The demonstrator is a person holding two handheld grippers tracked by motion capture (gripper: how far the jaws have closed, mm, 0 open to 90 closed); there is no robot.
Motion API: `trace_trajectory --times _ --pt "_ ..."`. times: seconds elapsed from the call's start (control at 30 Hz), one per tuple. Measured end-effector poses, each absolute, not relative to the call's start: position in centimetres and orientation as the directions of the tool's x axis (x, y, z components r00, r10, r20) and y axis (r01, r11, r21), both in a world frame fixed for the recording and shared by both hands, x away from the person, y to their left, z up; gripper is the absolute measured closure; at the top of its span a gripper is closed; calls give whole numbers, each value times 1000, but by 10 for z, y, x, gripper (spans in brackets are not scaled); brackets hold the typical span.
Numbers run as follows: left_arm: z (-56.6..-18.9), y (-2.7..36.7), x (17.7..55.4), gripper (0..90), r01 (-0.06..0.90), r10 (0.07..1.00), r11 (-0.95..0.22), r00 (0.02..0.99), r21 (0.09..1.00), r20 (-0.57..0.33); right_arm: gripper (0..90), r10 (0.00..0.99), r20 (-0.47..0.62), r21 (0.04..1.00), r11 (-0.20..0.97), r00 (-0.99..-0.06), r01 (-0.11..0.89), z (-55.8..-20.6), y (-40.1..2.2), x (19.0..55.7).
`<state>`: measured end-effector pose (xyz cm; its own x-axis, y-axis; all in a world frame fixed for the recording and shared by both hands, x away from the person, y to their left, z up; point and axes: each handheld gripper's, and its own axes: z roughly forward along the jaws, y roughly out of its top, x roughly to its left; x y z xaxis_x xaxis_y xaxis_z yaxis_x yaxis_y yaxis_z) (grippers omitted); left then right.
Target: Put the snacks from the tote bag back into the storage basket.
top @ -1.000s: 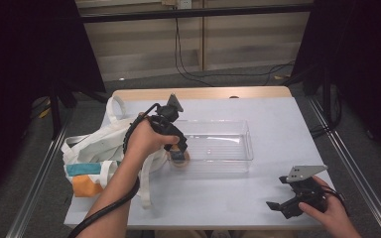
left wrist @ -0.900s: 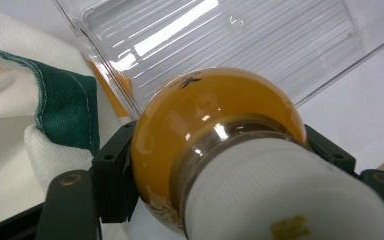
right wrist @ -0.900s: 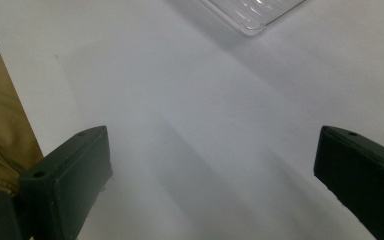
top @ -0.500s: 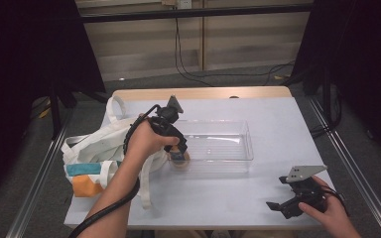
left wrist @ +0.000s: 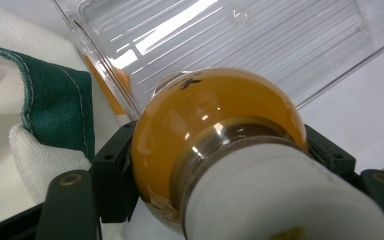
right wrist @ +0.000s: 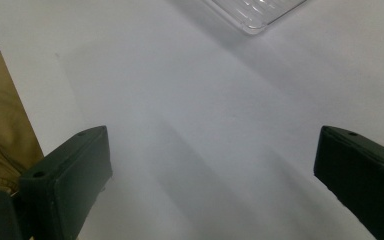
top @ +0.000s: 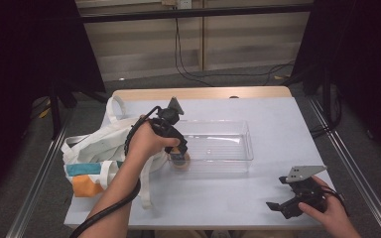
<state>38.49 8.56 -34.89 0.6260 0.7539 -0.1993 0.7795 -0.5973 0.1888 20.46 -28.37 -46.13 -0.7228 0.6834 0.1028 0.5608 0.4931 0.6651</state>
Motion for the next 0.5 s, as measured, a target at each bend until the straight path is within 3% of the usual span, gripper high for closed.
trace_trajectory --times 0.5 --pt "-356 84 385 301 783 755 -594 622 185 -207 19 684 105 664 492 -721 563 -461 -284 205"
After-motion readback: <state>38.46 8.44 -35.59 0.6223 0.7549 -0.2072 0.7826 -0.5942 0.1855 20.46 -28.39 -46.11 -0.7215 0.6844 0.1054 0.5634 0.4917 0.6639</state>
